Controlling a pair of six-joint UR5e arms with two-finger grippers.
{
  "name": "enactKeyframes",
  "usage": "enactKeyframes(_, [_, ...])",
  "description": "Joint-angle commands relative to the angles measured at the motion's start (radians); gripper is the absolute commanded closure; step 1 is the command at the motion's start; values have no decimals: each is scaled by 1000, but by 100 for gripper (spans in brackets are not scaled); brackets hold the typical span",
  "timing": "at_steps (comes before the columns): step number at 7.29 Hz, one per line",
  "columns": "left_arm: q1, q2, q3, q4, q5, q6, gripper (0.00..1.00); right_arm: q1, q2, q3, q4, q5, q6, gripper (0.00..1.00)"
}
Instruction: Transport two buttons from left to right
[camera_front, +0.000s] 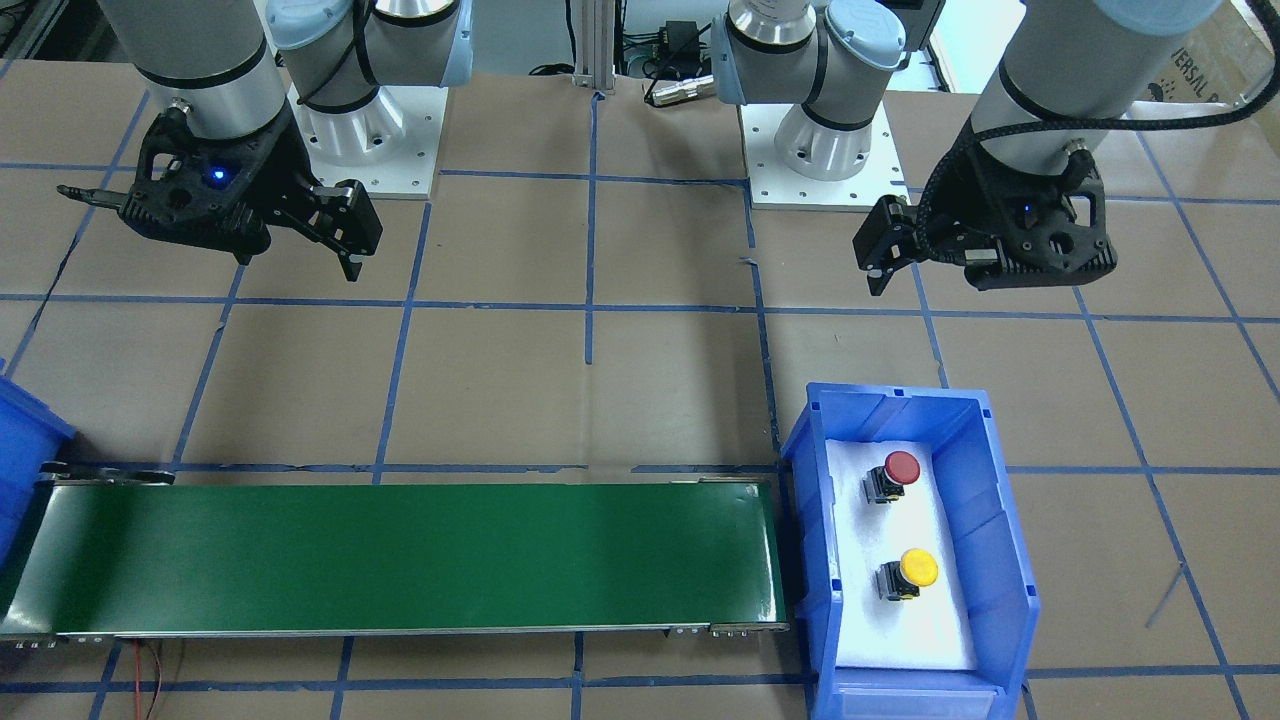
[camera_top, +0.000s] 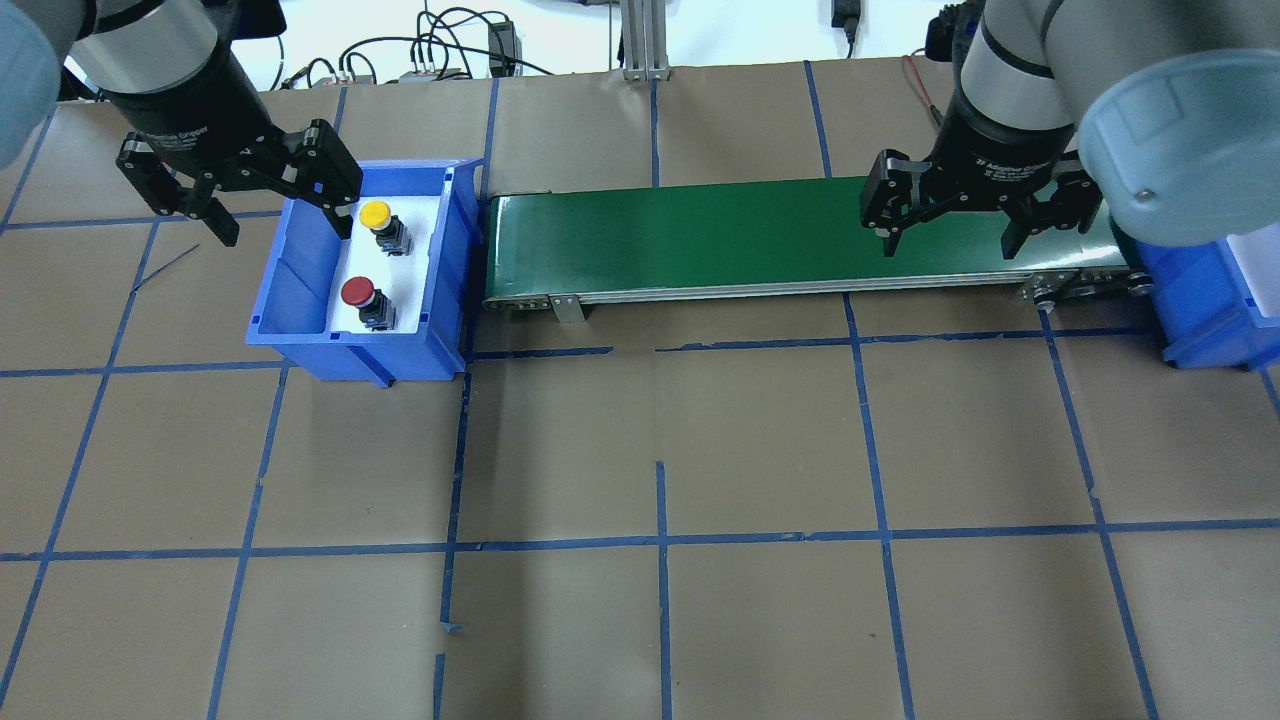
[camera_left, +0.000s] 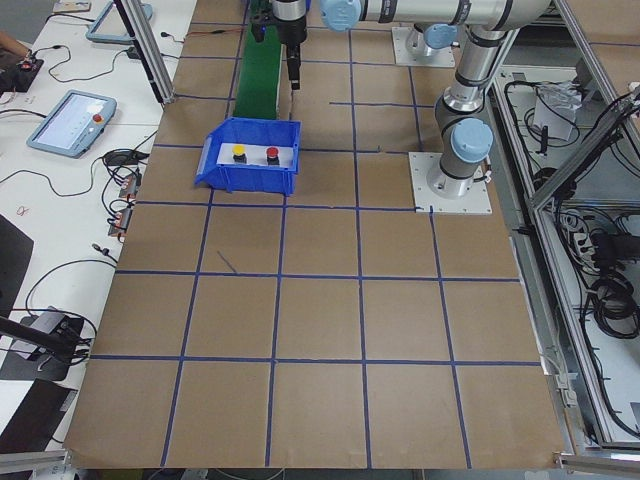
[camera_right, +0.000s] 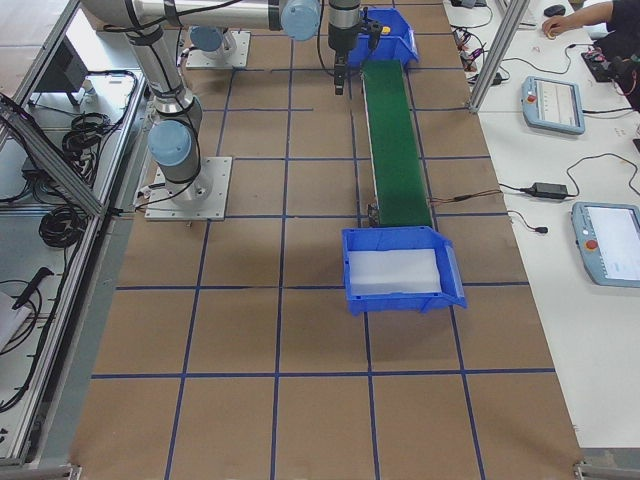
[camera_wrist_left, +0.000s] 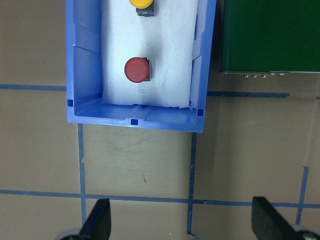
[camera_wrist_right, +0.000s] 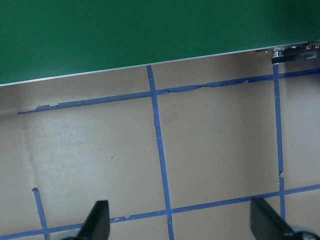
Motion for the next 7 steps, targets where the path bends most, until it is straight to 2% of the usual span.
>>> enactKeyframes(1, [1,-105,34,60,-92,-24,0,0,0,0,0,0,0,0])
enactKeyframes(2, [2,-140,19,135,-80,50,0,0,0,0,0,0,0,0])
enactKeyframes(3, [10,-221,66,239,-61,88,0,0,0,0,0,0,0,0])
enactKeyframes(5, [25,-365,166,284,-54,121,0,0,0,0,0,2,0,0])
enactKeyframes(7, [56,-404,162,335,-16,169,0,0,0,0,0,0,0,0])
